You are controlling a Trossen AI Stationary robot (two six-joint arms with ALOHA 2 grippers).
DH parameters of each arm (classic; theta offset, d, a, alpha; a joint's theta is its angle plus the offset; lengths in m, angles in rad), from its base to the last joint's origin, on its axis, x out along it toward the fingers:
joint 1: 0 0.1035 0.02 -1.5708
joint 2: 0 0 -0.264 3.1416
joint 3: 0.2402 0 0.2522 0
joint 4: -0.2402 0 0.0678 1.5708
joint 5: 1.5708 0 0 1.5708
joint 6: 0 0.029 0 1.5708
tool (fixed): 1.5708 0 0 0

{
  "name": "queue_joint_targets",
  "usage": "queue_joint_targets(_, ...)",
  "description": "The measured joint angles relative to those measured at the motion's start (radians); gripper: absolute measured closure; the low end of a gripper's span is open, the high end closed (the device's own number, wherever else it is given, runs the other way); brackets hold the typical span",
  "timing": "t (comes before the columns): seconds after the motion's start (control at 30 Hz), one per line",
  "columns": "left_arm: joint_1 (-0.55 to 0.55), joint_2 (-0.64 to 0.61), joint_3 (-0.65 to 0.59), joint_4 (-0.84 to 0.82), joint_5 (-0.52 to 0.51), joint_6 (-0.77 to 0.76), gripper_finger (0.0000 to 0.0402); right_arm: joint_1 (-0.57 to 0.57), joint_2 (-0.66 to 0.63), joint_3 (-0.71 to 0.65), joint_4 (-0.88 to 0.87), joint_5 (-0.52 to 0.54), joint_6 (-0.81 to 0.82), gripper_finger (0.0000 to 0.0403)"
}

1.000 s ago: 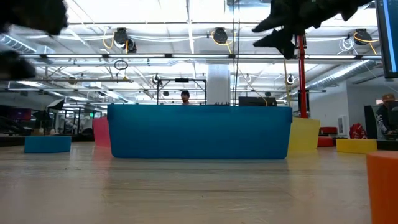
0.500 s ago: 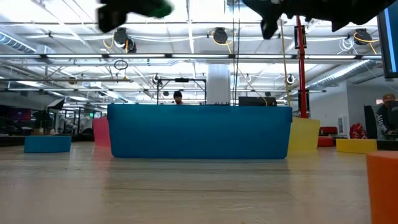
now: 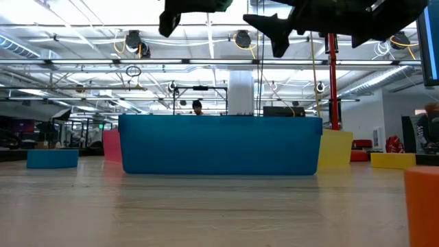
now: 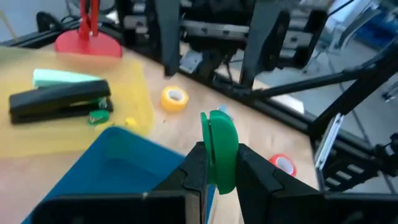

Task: Pick and place Stapler, Stapler remover, tape
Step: Put the green stapler into the yellow bin

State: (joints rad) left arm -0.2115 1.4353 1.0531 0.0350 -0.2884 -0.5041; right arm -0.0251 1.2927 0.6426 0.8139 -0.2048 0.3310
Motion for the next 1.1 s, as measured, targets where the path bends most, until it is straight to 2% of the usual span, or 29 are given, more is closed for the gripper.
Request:
queue_joint_targets(0.17, 0.017, 0.0, 0.0, 0.013, 0.009, 0.013, 0.0347, -0.009, 0.048, 0.004, 0.108, 0.026, 0.036, 0.0146)
queue_joint_targets(0.4, 0.043, 0.0, 0.0, 0.02, 0.022, 0.044, 0.0347, -0.013, 0.126, 0.09, 0.109, 0.022, 0.049, 0.0115)
queue_joint_targets(0.6, 0.049, 0.0, 0.0, 0.021, 0.026, 0.057, 0.0346, -0.028, 0.167, 0.134, 0.07, 0.021, 0.05, 0.0109)
queue_joint_targets(0.83, 0.053, 0.0, 0.0, 0.023, 0.026, 0.071, 0.0346, -0.027, 0.167, 0.135, 0.019, 0.017, 0.072, 0.0126)
queue_joint_targets(1.1, 0.067, 0.0, 0.0, 0.037, 0.029, 0.086, 0.0346, -0.028, 0.165, 0.135, 0.024, 0.016, 0.1, 0.018)
